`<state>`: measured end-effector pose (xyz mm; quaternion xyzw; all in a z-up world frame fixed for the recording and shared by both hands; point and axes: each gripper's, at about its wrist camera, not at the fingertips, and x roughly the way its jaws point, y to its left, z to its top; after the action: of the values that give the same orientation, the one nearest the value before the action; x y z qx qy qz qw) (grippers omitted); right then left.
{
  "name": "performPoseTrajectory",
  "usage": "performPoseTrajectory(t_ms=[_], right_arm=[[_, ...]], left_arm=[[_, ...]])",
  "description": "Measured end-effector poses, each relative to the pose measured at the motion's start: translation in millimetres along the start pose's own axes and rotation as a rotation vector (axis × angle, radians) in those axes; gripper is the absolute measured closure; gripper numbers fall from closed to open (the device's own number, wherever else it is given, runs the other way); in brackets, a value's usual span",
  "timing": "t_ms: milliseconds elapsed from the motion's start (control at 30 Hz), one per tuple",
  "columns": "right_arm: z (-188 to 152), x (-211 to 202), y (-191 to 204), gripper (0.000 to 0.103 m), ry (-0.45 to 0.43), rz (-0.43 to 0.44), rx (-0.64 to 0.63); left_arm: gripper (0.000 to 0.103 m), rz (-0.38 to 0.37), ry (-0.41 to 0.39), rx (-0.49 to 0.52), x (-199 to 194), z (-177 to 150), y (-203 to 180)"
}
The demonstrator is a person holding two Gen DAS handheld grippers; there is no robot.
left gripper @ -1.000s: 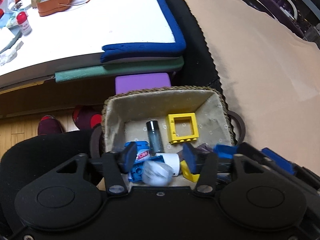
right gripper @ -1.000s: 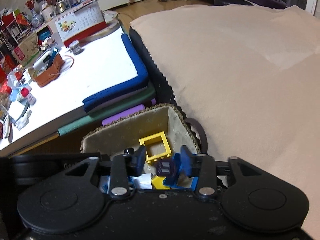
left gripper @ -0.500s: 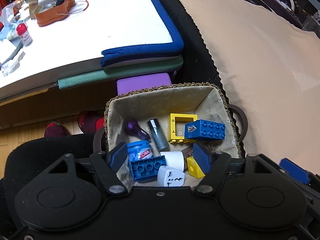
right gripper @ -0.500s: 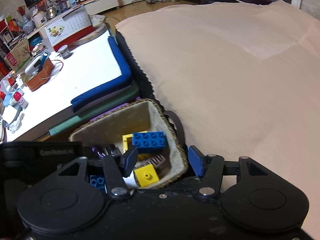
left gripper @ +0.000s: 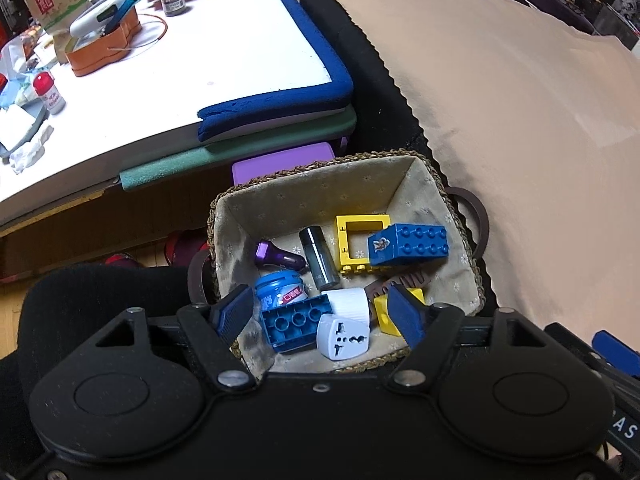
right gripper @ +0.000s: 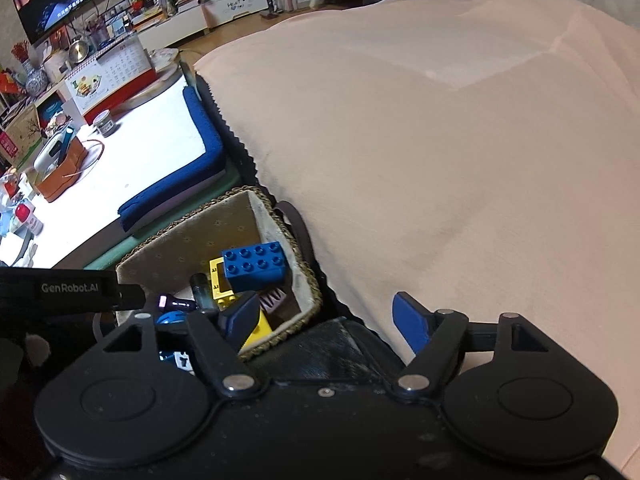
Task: Organize rigid objects
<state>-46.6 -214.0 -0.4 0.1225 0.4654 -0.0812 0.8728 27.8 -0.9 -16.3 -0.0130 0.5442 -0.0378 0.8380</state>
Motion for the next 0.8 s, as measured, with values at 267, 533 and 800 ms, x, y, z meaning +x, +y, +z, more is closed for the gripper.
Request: performPoseTrajectory(t_ms=[267,533,800], right_arm=[[-17.3,-9.1,-17.8,0.020,-0.007,-0.019,0.035],[-28.9,-16.2,-34.5,0.009,-0.010,-0.042,0.073],[-37.0,-23.4,-48.5,0.000,-0.013,-0.054,0.102]], left_arm=[[0.033,-0.009,-0.064,0.055,-15.3,-20.2,-21.9],[0.021,-0.043,-0.094,0.070,-24.6,-36.3,-36.3],[0.016,-0.032,-0.104,0.091,-26.7,-42.7,-45.6]])
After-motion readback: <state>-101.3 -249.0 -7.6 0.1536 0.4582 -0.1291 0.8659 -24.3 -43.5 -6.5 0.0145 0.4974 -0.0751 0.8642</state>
